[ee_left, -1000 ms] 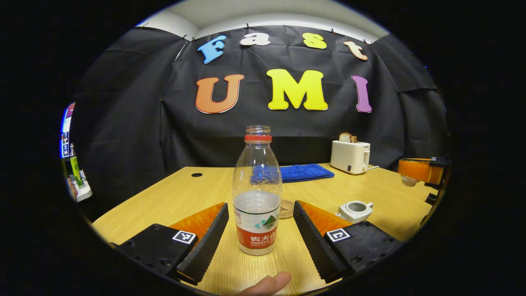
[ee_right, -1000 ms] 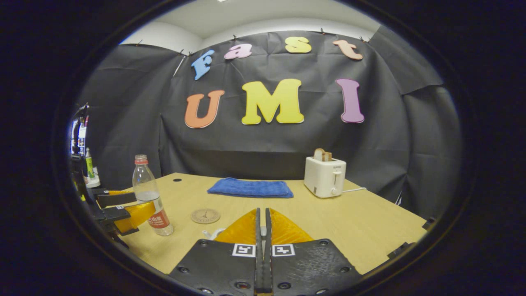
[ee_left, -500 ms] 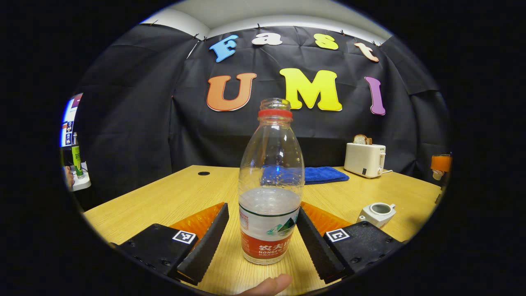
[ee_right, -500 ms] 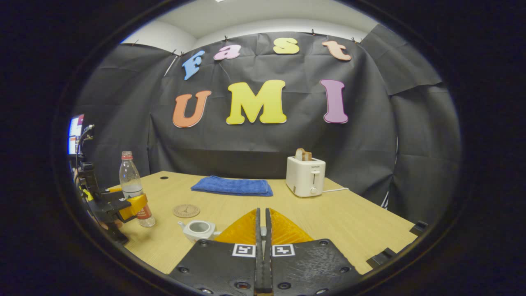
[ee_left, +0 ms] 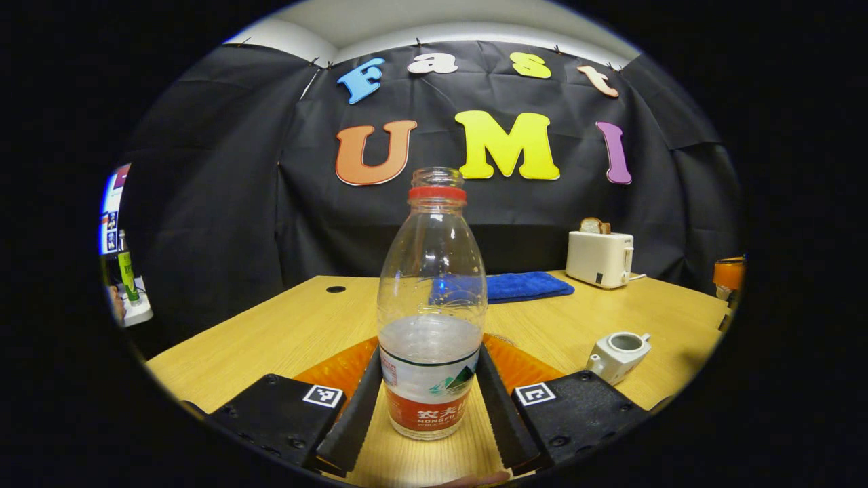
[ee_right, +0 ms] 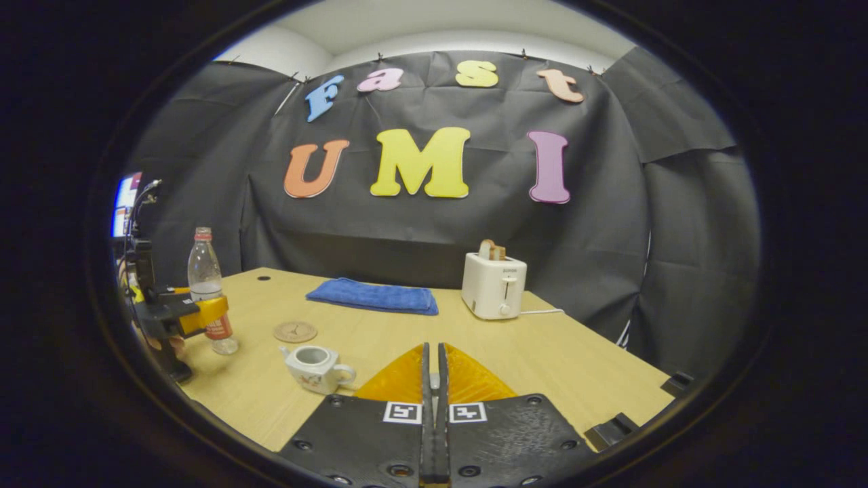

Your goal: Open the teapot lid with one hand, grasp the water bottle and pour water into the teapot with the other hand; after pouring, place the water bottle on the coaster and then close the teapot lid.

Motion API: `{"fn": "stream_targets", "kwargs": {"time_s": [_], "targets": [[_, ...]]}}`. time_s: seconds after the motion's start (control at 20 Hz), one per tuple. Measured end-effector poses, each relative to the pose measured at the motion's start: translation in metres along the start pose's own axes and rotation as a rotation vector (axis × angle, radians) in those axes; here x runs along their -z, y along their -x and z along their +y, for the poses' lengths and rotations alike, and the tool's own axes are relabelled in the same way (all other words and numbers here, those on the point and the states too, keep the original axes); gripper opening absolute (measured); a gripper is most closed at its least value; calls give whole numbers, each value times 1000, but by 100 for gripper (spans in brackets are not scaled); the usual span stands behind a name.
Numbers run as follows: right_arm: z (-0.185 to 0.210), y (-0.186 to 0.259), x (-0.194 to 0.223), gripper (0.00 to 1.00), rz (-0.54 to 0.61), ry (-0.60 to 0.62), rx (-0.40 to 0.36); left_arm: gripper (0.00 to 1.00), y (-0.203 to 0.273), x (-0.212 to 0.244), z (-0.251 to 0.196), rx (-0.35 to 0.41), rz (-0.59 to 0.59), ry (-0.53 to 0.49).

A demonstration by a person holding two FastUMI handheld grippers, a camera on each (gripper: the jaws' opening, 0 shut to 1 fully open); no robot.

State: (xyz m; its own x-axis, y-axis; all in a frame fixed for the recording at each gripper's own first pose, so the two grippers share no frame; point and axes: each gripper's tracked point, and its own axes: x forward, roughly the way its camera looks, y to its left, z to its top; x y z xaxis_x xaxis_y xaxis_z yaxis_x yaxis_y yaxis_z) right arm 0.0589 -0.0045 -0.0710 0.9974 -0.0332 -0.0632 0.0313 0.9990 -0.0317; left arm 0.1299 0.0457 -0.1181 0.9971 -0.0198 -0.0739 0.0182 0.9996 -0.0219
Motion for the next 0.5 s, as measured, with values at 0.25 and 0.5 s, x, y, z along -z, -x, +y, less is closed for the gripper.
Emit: {"fn": "stream_targets", "kwargs": {"time_s": [0.25,0.5], "targets": [[-12,7,-6,0,-5,0,2,77,13,-5,0,-64,36,-200],[-28,10,-15,0,-14,9,12,76,16,-20,-3,-106,60,-463]]}}
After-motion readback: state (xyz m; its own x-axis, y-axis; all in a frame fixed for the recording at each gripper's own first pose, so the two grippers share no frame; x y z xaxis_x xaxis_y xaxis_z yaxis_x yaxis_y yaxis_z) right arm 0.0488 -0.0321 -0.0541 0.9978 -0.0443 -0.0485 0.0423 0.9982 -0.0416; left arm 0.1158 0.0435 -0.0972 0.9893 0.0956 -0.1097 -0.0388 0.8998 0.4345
